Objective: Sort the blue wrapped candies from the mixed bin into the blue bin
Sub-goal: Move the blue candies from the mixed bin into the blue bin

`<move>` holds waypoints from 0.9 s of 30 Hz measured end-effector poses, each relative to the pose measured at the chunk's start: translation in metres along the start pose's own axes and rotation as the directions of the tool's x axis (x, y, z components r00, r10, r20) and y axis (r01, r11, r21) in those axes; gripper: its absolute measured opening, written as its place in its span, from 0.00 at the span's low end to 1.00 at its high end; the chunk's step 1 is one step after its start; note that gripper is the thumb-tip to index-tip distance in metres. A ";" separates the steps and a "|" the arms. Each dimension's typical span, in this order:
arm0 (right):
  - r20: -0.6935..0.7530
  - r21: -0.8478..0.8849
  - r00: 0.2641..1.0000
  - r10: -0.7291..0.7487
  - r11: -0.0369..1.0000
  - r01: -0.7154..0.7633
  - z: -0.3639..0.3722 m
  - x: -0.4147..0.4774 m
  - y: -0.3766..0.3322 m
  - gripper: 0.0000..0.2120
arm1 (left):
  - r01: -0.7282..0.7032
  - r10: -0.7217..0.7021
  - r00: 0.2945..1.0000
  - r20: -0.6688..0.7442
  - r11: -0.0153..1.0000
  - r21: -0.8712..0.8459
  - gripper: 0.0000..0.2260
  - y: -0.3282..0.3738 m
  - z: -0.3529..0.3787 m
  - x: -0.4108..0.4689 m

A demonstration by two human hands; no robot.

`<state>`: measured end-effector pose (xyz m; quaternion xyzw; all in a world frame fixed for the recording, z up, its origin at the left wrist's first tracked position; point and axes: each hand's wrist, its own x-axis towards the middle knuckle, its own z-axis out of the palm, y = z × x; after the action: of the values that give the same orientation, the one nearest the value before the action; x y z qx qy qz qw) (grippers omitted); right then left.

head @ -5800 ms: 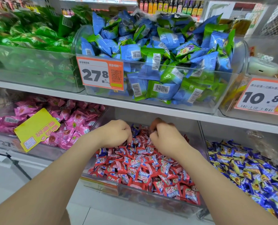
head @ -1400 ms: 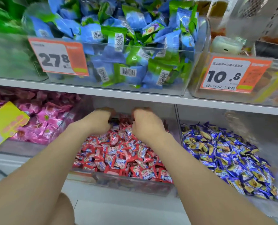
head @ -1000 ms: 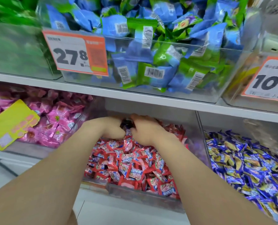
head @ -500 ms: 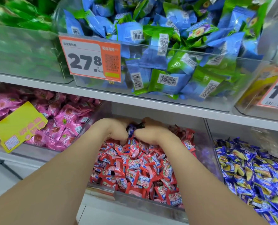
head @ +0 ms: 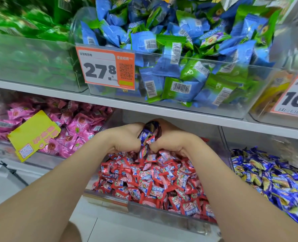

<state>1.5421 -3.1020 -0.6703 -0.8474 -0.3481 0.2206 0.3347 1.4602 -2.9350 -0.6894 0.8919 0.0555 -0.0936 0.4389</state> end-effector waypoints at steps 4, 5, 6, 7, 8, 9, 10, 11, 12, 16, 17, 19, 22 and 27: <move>-0.055 0.103 0.995 -0.088 0.990 0.093 -0.014 -0.035 -0.001 0.23 | -0.091 0.088 0.994 -0.067 0.995 -0.040 0.21 0.009 0.009 -0.018; -0.068 0.086 0.993 -0.097 0.991 0.103 -0.018 -0.046 0.001 0.27 | -0.118 0.117 0.990 -0.077 0.993 -0.009 0.19 0.014 0.014 -0.023; -0.077 0.041 0.991 -0.111 0.993 0.114 -0.021 -0.056 0.002 0.32 | -0.154 0.156 0.985 -0.079 0.988 0.032 0.18 0.022 0.020 -0.029; -0.079 -0.017 0.989 -0.128 0.992 0.127 -0.024 -0.067 0.005 0.35 | -0.191 0.197 0.978 -0.071 0.978 0.086 0.17 0.029 0.027 -0.033; -0.070 -0.100 0.990 -0.126 0.988 0.119 -0.026 -0.076 0.008 0.37 | -0.228 0.237 0.971 -0.045 0.963 0.145 0.16 0.037 0.036 -0.038; -0.044 -0.197 0.993 -0.113 0.975 0.102 -0.025 -0.084 0.012 0.39 | -0.245 0.252 0.968 -0.007 0.946 0.210 0.16 0.043 0.044 -0.041; -0.007 -0.303 0.997 -0.080 0.950 0.074 -0.023 -0.093 0.014 0.41 | -0.238 0.236 0.971 0.038 0.932 0.274 0.17 0.047 0.053 -0.044; 0.032 -0.388 0.999 -0.044 0.920 0.053 -0.021 -0.100 0.017 0.44 | -0.230 0.216 0.973 0.080 0.915 0.332 0.17 0.050 0.060 -0.047; 0.067 -0.441 0.998 -0.011 0.897 0.039 -0.018 -0.107 0.019 0.47 | -0.213 0.188 0.977 0.104 0.900 0.380 0.16 0.050 0.065 -0.047; 0.093 -0.417 0.996 0.001 0.908 0.038 -0.025 -0.122 0.024 0.45 | -0.193 0.200 0.979 0.037 0.854 0.483 0.21 0.058 0.064 -0.050; 0.064 -0.412 0.997 -0.031 0.910 0.055 -0.029 -0.124 0.025 0.40 | -0.191 0.221 0.975 -0.001 0.849 0.493 0.22 0.059 0.060 -0.051; -0.020 -0.471 0.991 -0.130 0.876 0.105 -0.031 -0.128 0.027 0.28 | -0.189 0.241 0.969 -0.055 0.867 0.461 0.22 0.059 0.056 -0.052; -0.155 -0.509 0.965 -0.211 0.854 0.105 -0.030 -0.129 0.032 0.14 | -0.183 0.235 0.967 -0.096 0.906 0.382 0.22 0.058 0.055 -0.054; -0.212 -0.426 0.960 -0.184 0.901 0.079 -0.036 -0.129 0.031 0.12 | -0.207 0.284 0.944 -0.165 0.904 0.374 0.18 0.059 0.057 -0.053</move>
<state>1.4922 -3.2286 -0.6497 -0.8940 -0.3994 0.0114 0.2026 1.4125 -3.0171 -0.6660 0.9604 -0.0280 0.0517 0.2723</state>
